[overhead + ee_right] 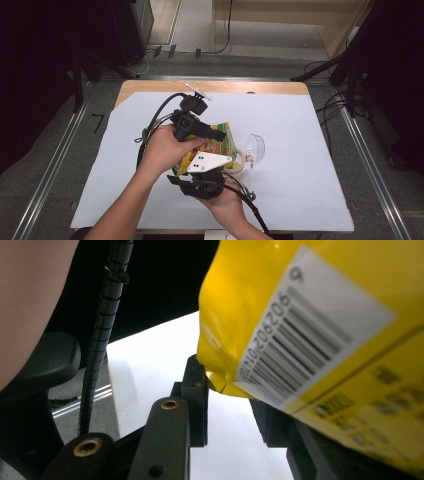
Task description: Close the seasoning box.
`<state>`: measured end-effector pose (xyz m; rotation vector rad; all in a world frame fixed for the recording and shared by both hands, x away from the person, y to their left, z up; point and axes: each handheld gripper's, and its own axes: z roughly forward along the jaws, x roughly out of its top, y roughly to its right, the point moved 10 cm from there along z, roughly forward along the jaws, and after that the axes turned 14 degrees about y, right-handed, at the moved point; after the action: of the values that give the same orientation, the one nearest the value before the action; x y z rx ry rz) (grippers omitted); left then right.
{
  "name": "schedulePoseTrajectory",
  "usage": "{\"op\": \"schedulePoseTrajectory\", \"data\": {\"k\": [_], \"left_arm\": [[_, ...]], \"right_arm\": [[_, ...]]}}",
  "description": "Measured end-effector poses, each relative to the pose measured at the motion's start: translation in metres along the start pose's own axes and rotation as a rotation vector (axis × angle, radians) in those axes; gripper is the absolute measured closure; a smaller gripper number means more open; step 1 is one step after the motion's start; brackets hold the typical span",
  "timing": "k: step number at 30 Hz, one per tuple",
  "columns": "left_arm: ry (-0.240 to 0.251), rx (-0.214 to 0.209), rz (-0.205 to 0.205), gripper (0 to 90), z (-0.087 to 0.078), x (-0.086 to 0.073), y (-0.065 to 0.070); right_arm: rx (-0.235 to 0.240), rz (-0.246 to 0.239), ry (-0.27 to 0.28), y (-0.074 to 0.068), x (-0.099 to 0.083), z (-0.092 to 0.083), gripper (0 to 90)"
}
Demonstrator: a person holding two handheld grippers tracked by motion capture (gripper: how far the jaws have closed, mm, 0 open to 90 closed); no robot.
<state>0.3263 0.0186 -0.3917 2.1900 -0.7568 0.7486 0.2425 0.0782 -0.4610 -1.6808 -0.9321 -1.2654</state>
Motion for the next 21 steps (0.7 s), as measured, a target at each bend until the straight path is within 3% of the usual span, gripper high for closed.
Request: {"op": "schedulePoseTrajectory", "data": {"k": [5,14,21], "left_arm": [[-0.002,0.001,0.000,70.3,0.0010,0.0017,-0.0003],[-0.002,0.035,0.047,70.8,0.0020,0.0026,0.0053],[-0.010,0.033,0.051,71.4,0.0008,0.0006,0.0090]], "right_arm": [[-0.004,-0.007,0.003,0.0015,0.0004,0.0007,70.7],[-0.002,0.008,0.015,0.0016,0.0021,-0.0007,70.0],[-0.007,-0.014,0.023,0.0014,0.0008,-0.0009,70.9]]}}
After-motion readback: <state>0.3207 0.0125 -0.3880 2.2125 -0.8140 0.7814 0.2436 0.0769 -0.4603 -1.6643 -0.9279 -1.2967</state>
